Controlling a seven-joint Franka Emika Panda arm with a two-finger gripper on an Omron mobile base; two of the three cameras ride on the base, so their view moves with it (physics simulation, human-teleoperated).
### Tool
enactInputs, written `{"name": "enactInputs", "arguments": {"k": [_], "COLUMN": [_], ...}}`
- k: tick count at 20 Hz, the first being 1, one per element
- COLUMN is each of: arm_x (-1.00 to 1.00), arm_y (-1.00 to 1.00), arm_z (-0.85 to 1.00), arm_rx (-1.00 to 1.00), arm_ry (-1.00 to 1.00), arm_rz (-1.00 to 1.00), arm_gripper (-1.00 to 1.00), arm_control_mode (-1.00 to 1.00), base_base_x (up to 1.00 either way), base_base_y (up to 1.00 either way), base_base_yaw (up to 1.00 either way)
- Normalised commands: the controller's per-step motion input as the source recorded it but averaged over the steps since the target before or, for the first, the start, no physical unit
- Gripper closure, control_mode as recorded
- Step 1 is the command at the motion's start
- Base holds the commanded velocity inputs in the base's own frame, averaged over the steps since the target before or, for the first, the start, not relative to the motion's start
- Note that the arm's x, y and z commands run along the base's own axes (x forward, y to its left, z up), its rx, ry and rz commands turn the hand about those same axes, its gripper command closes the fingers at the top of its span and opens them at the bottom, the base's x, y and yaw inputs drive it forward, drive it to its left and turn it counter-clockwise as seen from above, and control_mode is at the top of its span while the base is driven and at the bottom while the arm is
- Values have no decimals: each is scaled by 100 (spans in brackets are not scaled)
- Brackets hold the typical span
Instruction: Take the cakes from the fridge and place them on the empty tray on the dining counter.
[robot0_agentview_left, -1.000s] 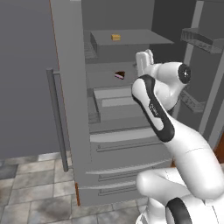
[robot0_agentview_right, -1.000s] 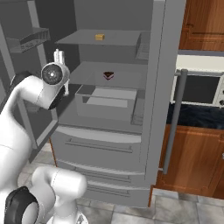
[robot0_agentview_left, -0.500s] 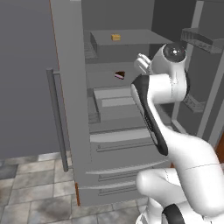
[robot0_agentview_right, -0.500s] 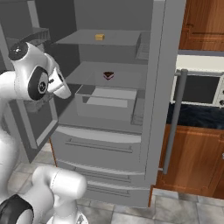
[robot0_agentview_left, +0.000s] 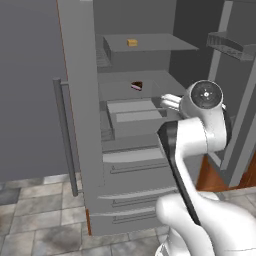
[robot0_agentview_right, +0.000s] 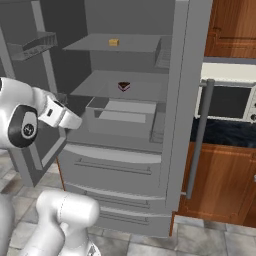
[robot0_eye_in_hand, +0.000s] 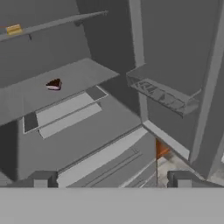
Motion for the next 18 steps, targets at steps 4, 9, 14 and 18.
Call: {"name": "enactInputs", "arguments": {"k": [4, 9, 14, 18], "arm_x": [-13, -10, -27, -59], "arm_y": [3, 23, 33, 39], "arm_z": [-13, -6, 0, 0], "arm_rx": [0, 0, 0, -3], "arm_ry": [-2, 0, 1, -4], "arm_rz": [41, 45, 44, 24], "arm_gripper": [-100, -100, -100, -100], "arm_control_mode": [-100, -100, -100, -100], "base_base_x": [0, 0, 0, 0], "base_base_y": [0, 0, 0, 0], "base_base_yaw": [0, 0, 0, 0]}}
